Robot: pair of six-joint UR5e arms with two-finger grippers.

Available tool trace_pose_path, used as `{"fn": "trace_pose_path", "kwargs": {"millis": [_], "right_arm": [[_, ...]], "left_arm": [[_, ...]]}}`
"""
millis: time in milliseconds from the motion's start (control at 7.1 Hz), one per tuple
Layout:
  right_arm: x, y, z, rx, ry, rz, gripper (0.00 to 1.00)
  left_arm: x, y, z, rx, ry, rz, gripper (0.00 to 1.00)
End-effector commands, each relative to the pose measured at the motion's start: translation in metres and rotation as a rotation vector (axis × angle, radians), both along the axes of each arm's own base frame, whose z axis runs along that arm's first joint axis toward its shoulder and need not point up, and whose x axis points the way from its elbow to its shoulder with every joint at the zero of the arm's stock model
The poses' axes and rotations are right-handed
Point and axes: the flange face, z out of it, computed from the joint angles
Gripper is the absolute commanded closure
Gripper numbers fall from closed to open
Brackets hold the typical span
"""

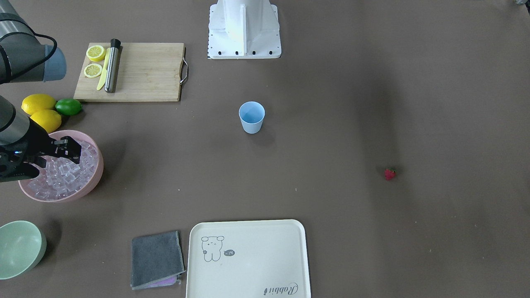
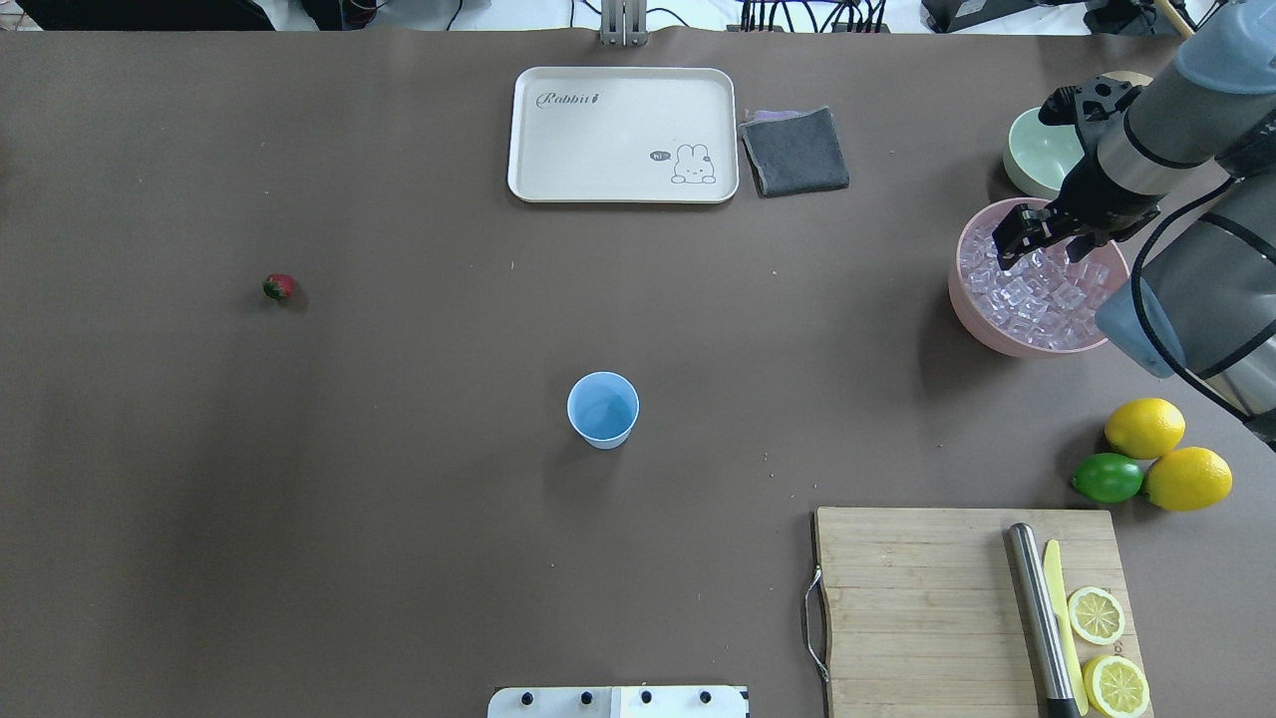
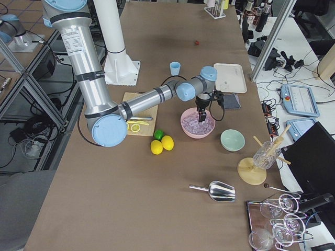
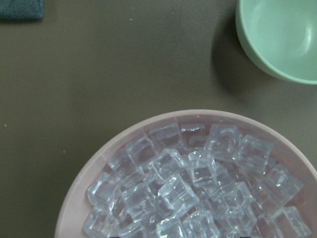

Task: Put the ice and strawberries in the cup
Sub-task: 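Move the right gripper over the pink bowl of ice cubes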

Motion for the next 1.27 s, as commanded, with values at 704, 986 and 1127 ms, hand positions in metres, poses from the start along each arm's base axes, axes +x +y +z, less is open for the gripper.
{"fn": "trace_pose_path", "kwargs": {"millis": [704, 986, 1127], "right_arm": [[-0.036, 0.014, 0.029, -0.068, 0.044, -0.039, 0.15], [-0.041, 0.018, 0.043, -0.089, 0.059, -0.051, 0.22], [-0.041, 0.018, 0.043, -0.089, 0.06, -0.052, 0.52]], "left_arm": [[0.0, -0.004, -0.003, 0.006, 0.0, 0.0, 0.02], [0.0, -0.007, -0.005, 0.009, 0.0, 0.0, 0.02], [0.0, -0.008, -0.006, 0.011, 0.0, 0.0, 0.02]]}}
